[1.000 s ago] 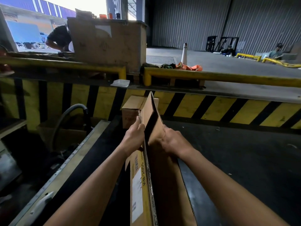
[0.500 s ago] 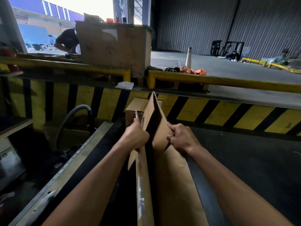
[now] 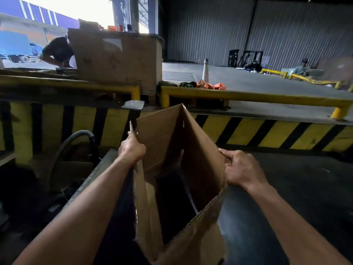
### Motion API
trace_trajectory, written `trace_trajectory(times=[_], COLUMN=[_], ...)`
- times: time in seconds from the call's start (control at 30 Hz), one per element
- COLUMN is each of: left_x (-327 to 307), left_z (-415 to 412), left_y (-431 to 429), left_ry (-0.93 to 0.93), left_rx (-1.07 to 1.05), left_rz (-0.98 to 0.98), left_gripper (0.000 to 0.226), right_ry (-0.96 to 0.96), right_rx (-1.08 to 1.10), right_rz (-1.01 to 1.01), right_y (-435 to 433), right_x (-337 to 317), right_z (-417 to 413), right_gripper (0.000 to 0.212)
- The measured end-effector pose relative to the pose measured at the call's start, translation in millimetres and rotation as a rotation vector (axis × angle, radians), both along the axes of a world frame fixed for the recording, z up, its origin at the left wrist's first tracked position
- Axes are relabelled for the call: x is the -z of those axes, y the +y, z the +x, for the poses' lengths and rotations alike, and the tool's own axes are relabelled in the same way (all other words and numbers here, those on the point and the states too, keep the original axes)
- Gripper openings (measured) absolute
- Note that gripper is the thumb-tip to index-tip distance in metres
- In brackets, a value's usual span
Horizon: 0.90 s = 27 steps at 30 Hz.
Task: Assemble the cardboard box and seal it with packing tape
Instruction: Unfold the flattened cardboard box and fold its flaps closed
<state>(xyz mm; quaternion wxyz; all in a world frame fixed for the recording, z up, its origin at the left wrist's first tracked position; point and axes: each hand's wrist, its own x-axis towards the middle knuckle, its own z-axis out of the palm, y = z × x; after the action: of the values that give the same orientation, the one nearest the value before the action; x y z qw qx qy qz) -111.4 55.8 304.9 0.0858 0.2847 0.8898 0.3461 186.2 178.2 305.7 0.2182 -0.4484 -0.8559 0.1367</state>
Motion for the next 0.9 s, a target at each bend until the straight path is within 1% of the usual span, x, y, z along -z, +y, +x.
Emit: trace_trajectory(times=[0.13,0.23,0.3,0.37,0.43,0.53,0.6,0.63,0.67,0.73,0.8,0.9], left_x=[17,20,17,18,23,23,21,20,18,14,13,15], left_z=[-11,-13,-6,-4,-7,-10,-11,-13,-15,-22,-32,-42], left_y=[18,26,23,22,23,26,28,30,31,31,30,22], left_ry=[0.059,0.023,-0.018,-0.054,-0.078,-0.092,-0.096,-0.092,-0.084,-0.071,-0.048,-0.047], left_rx=[0.073,0.141,0.215,0.252,0.257,0.275,0.293,0.301,0.301,0.276,0.215,0.142], left_rz=[-0.024,-0.033,-0.028,-0.030,-0.019,-0.001,-0.005,0.001,0.014,0.056,0.097,0.149], left_gripper=[0.083,0.080,0.072,0.068,0.074,0.078,0.077,0.074,0.069,0.053,0.039,0.028], right_ry=[0.000,-0.134,-0.239,-0.320,-0.380,-0.434,-0.432,-0.418,-0.401,-0.375,-0.370,-0.366], right_rx=[0.052,0.078,0.115,0.158,0.140,0.082,0.068,0.067,0.063,0.042,0.026,0.039], right_rz=[-0.022,-0.079,-0.143,-0.215,-0.278,-0.319,-0.330,-0.345,-0.365,-0.380,-0.344,-0.310], right_y=[-19,-24,-21,-14,-4,13,23,27,29,29,24,12], right_x=[10,-2,-12,-21,-27,-30,-30,-30,-31,-33,-34,-31], right_z=[0,-8,-17,-28,-40,-59,-69,-72,-74,-72,-68,-60], right_gripper=[0.056,0.057,0.055,0.063,0.073,0.066,0.059,0.059,0.063,0.080,0.093,0.097])
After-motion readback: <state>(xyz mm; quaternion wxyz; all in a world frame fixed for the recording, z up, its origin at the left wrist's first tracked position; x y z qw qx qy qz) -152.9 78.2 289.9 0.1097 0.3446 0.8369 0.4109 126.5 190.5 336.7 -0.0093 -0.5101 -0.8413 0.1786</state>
